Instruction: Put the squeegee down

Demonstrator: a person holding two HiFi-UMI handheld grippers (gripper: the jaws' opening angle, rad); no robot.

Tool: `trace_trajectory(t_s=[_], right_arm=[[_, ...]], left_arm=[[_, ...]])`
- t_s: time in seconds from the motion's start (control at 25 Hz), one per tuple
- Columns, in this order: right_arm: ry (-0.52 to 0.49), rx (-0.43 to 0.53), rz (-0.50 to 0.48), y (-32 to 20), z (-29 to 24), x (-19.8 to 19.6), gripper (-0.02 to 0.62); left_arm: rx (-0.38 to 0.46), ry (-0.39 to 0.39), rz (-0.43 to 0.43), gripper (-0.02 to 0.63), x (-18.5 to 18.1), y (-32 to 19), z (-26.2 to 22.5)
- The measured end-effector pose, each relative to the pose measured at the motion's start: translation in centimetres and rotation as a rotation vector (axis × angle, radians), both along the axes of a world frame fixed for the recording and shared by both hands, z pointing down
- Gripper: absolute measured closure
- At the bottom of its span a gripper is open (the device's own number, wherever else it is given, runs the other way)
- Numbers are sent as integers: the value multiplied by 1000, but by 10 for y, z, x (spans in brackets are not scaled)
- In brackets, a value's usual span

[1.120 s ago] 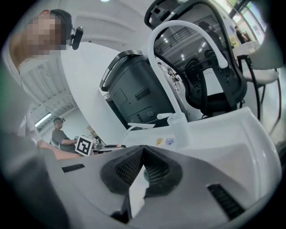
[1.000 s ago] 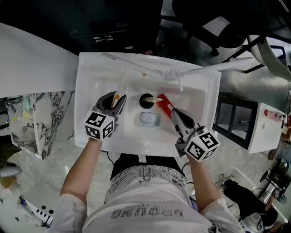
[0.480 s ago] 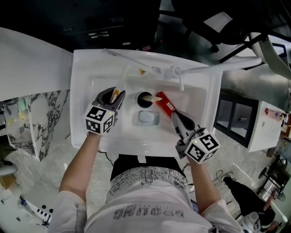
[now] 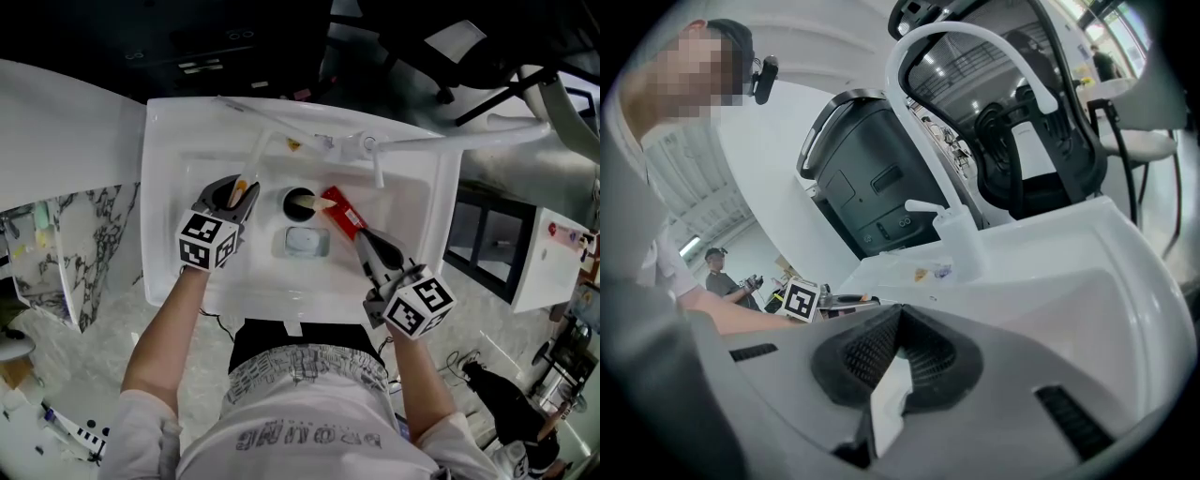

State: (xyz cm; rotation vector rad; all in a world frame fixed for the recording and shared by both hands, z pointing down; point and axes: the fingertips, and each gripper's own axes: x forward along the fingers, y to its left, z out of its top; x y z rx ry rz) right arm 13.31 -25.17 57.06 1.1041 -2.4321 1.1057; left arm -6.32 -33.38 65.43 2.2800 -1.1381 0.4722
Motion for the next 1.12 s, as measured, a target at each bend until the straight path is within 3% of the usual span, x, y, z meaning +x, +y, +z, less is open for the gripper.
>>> trace_trajectory(t_s=[0.96, 1.12], right_arm=[[11, -17, 3, 2, 6, 3, 588], [16, -16, -2, 3, 6, 3, 588]], left_arm=[[-5, -80, 12, 488, -3, -4, 21], [-13, -75, 1, 464, -3, -5, 21]])
